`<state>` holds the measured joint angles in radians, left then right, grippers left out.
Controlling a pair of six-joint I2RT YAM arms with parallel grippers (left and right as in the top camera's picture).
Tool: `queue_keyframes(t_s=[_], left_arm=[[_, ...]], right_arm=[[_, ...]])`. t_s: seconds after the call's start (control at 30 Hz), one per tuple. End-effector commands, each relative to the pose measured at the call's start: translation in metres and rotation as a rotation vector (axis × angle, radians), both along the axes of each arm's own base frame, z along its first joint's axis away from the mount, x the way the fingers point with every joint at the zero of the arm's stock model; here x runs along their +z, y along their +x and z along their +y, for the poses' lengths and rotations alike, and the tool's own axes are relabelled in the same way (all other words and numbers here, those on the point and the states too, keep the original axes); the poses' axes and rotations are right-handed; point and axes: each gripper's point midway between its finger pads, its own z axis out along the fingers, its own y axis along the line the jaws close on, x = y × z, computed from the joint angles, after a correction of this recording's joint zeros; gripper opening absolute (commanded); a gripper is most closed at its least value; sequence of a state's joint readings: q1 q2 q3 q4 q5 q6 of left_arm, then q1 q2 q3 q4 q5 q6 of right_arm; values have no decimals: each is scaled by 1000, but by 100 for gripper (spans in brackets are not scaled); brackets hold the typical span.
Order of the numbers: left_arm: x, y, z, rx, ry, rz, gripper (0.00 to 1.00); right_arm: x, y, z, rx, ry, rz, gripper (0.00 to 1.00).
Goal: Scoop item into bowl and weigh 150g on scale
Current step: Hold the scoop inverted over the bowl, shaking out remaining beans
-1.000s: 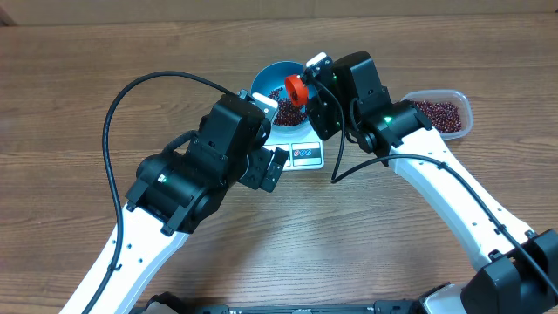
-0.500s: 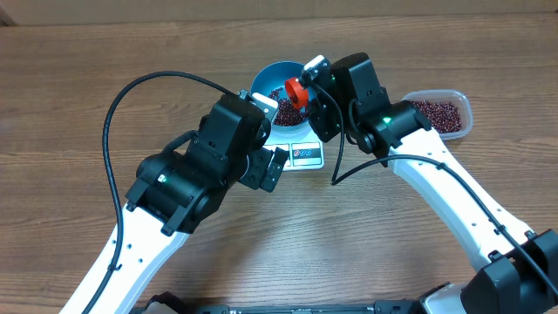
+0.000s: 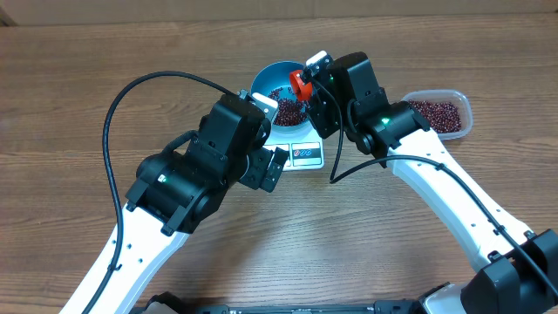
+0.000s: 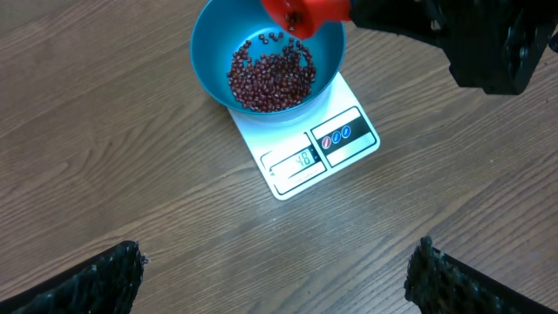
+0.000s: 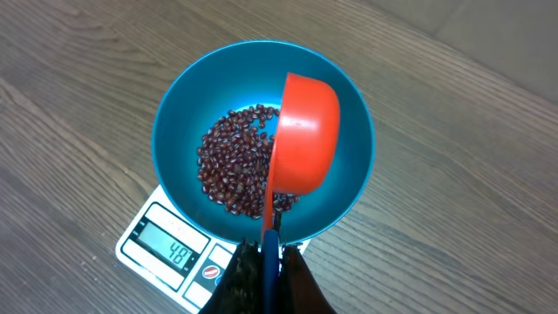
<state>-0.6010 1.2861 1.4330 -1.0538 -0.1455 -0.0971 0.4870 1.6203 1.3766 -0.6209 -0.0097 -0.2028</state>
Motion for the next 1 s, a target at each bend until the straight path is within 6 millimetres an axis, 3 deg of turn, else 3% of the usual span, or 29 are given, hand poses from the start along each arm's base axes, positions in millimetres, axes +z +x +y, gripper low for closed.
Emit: queue_keyframes(t_s=[0.0, 0.2, 0.4, 0.6, 0.8, 0.97], left_arm=[[1, 2, 0, -10, 2, -2, 100], [1, 2, 0, -10, 2, -2, 100], [1, 2, 0, -10, 2, -2, 100], [1, 2, 0, -10, 2, -2, 100], [1, 2, 0, -10, 2, -2, 100], [1, 2, 0, -10, 2, -2, 100]], right_arm=[[23, -10, 17, 132, 37, -32, 4], [27, 5, 1, -16, 28, -61, 4], [22, -14, 23, 155, 18, -43, 4], [27, 4, 5, -19, 0, -82, 4], [22, -17, 28, 187, -12, -59, 3], [27, -3, 16, 53, -10, -87, 4]])
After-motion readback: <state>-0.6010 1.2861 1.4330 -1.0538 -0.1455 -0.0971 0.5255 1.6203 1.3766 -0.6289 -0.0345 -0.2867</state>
